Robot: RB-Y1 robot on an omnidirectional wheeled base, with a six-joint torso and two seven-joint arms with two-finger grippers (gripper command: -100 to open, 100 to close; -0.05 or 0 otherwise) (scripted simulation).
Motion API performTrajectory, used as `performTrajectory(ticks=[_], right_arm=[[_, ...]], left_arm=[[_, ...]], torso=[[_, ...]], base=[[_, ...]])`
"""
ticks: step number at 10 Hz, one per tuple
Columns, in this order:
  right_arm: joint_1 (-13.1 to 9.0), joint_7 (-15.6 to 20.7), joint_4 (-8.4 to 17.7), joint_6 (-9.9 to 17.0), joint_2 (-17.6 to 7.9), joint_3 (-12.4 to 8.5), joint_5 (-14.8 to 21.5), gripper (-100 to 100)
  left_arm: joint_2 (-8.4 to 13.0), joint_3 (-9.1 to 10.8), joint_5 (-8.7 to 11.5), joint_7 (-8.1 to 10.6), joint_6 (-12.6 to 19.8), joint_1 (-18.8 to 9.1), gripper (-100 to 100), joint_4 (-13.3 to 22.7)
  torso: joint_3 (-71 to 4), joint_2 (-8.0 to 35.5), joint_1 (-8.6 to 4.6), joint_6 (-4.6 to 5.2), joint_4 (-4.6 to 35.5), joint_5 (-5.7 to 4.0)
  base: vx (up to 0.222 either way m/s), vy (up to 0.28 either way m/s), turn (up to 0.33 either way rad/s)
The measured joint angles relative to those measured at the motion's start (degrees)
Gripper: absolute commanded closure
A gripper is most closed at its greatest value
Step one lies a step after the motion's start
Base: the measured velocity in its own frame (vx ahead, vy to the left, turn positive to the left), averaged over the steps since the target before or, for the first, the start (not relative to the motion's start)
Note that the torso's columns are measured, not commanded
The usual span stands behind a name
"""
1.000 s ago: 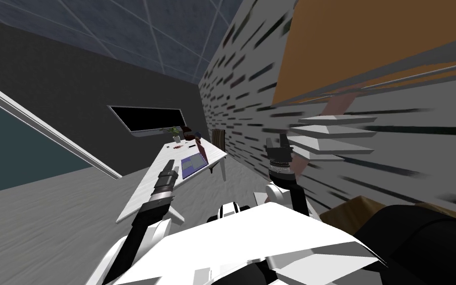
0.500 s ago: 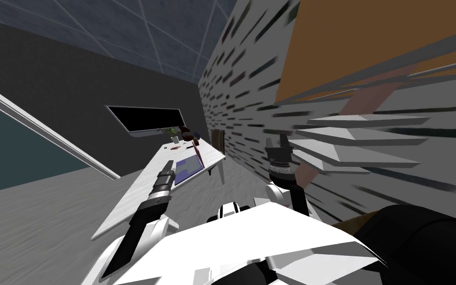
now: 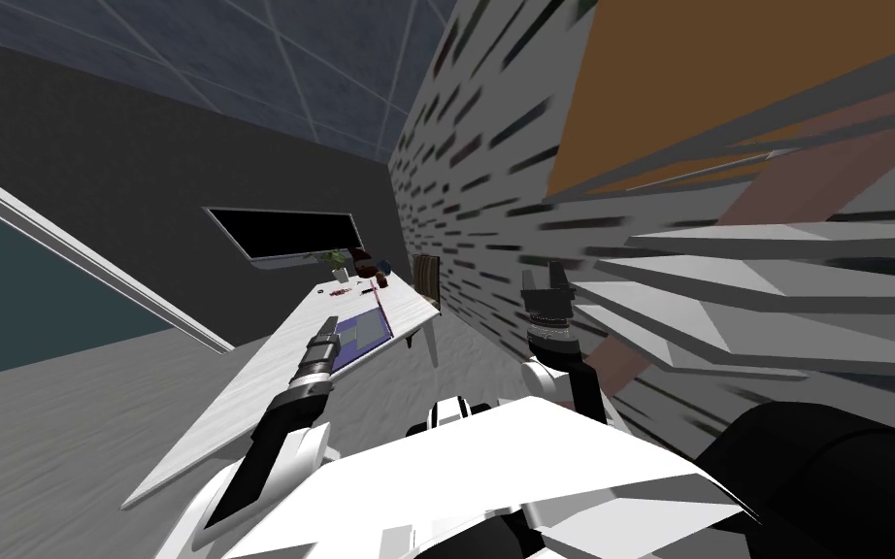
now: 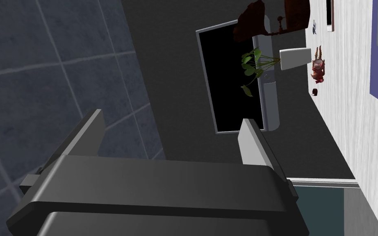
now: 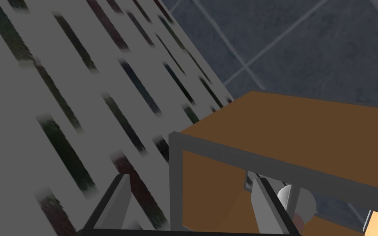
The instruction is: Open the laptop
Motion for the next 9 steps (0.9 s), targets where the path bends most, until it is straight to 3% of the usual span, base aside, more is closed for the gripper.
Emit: performTrajectory(ticks=[4, 9], right_arm=[[-0.01, 0.00, 0.00, 0.00, -0.01, -0.01, 0.00, 0], [-0.01, 0.00, 0.00, 0.00, -0.01, 0.00, 0.00, 0]], left_arm=[[-0.61, 1.54, -0.70, -1.23, 5.22, -0.82, -100, -0.29], [-0.64, 2.61, -1.12, -1.99, 8.28, -1.38, -100, -0.18]], torso=[[0.08, 0.12, 0.13, 0.00, 0.04, 0.04], [0.03, 0.06, 0.01, 0.00, 0.01, 0.00]], base=[[0.059, -0.040, 0.008], [0.039, -0.029, 0.002]])
